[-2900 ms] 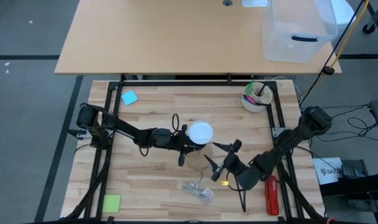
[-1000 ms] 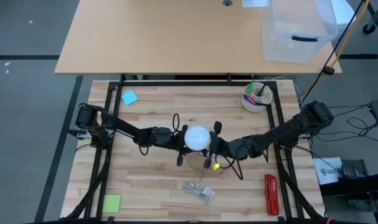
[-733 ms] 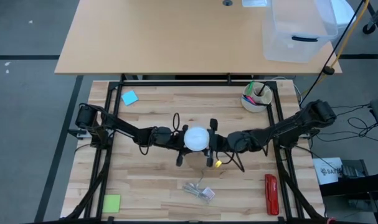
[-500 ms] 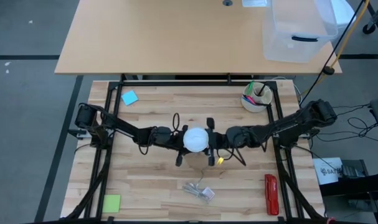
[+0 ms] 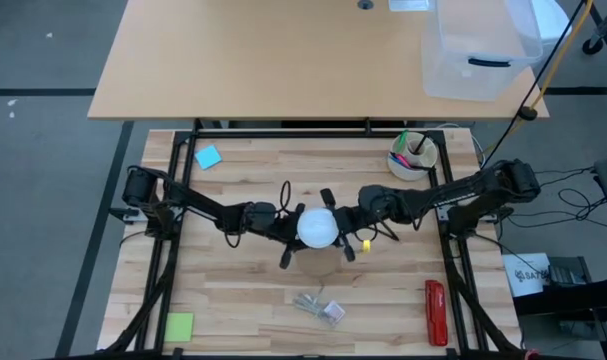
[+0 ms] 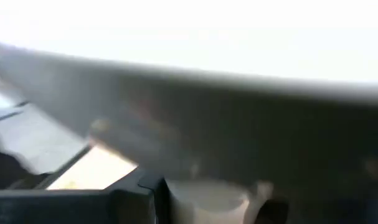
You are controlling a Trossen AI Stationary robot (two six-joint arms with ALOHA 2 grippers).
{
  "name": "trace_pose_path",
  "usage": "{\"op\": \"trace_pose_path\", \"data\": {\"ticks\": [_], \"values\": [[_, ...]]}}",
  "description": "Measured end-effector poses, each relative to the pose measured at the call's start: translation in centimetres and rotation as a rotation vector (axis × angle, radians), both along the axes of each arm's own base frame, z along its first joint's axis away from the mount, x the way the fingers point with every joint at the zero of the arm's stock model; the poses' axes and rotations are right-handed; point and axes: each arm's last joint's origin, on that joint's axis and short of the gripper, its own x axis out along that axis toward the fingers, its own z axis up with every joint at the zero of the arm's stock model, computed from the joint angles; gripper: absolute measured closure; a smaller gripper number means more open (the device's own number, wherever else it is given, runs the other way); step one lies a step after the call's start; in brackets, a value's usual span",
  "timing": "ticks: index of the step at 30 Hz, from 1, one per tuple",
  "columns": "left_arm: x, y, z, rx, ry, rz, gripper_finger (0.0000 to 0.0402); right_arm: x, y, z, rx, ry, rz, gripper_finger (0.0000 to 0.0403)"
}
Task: Screw lightbulb
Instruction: Remove the lightbulb from the lamp
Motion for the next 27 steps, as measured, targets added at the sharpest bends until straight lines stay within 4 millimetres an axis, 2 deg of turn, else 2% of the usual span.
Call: {"op": "trace_pose_path", "data": {"ticks": [5,13,23,27], "values": [[0.0,-0.2,0.0,-0.015,-0.001,-0.064,0.0354,0.0,-1.2,0.0,0.019,0.002,0.153,0.0253],[0.0,-0.2,0.1,-0.021,-0.004,-0.082,0.0354,-0.1,-2.6,0.1,0.040,-0.011,0.254,0.0256],[-0.1,-0.2,0.1,-0.023,-0.007,-0.109,0.0354,-0.2,-2.7,0.3,0.043,-0.040,0.319,0.0255],[-0.1,0.0,0.1,-0.015,-0.007,-0.112,0.0354,-0.2,-2.5,0.4,0.050,-0.046,0.325,0.0238]]}}
